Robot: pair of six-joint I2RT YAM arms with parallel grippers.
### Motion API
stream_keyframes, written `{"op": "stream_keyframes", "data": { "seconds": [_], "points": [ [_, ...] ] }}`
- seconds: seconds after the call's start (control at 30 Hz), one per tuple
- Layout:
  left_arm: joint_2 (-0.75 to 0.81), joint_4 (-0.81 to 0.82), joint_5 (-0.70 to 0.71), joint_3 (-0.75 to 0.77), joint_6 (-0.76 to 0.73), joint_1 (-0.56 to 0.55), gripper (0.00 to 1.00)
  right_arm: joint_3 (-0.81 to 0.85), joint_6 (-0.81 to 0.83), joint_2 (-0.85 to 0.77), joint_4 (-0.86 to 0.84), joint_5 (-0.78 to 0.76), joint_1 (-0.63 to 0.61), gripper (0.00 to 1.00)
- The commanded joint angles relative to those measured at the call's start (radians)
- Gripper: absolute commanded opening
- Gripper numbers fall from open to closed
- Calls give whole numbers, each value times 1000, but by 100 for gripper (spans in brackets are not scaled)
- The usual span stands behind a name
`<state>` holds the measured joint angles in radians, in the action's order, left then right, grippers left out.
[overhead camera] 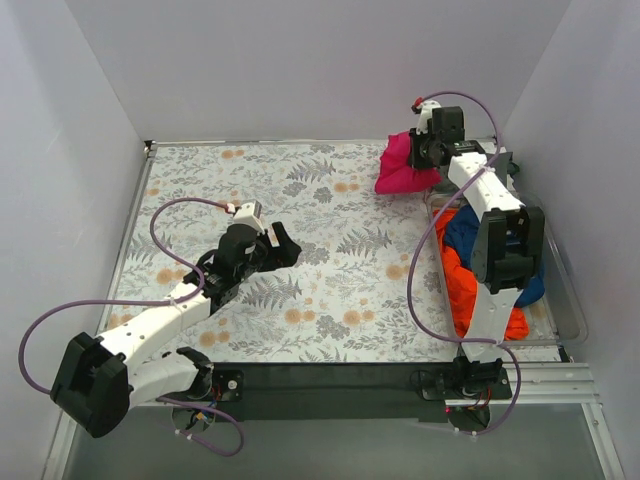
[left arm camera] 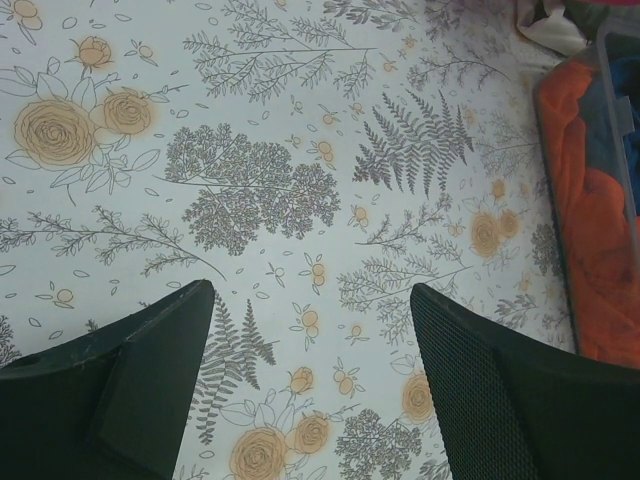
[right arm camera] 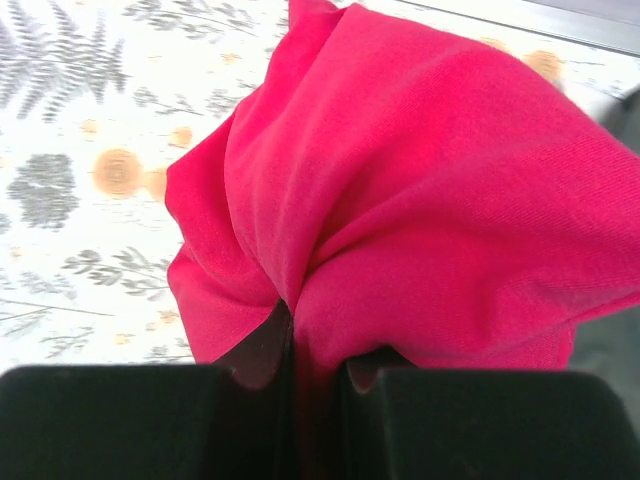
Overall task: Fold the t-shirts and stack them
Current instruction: Neatly place the folded tshirt to the corner
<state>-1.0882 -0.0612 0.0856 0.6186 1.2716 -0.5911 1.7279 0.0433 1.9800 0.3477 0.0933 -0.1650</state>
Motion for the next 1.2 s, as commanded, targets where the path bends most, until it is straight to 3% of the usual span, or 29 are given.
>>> {"op": "stream_keyframes", "data": {
  "seconds": [0.0, 0.17, 0.47, 0.77, 1.17],
  "points": [
    [11, -11, 20, -13, -6, 5, 74, 45, 62, -62, 7, -81, 22, 1],
    [-10, -3, -1, -14, 2, 5, 73, 21, 93, -82, -4, -200, 58, 1],
    [-32, -6, -4, -20, 15, 5, 73, -68, 124, -115, -156, -257, 111, 1],
    [-56, -5, -21, -22, 40, 5, 73, -229, 170, -204, -384, -426, 117, 1],
    [-44, -20, -12, -37, 48, 5, 73, -310, 236, -171, -607, -504, 113, 1]
  ]
}}
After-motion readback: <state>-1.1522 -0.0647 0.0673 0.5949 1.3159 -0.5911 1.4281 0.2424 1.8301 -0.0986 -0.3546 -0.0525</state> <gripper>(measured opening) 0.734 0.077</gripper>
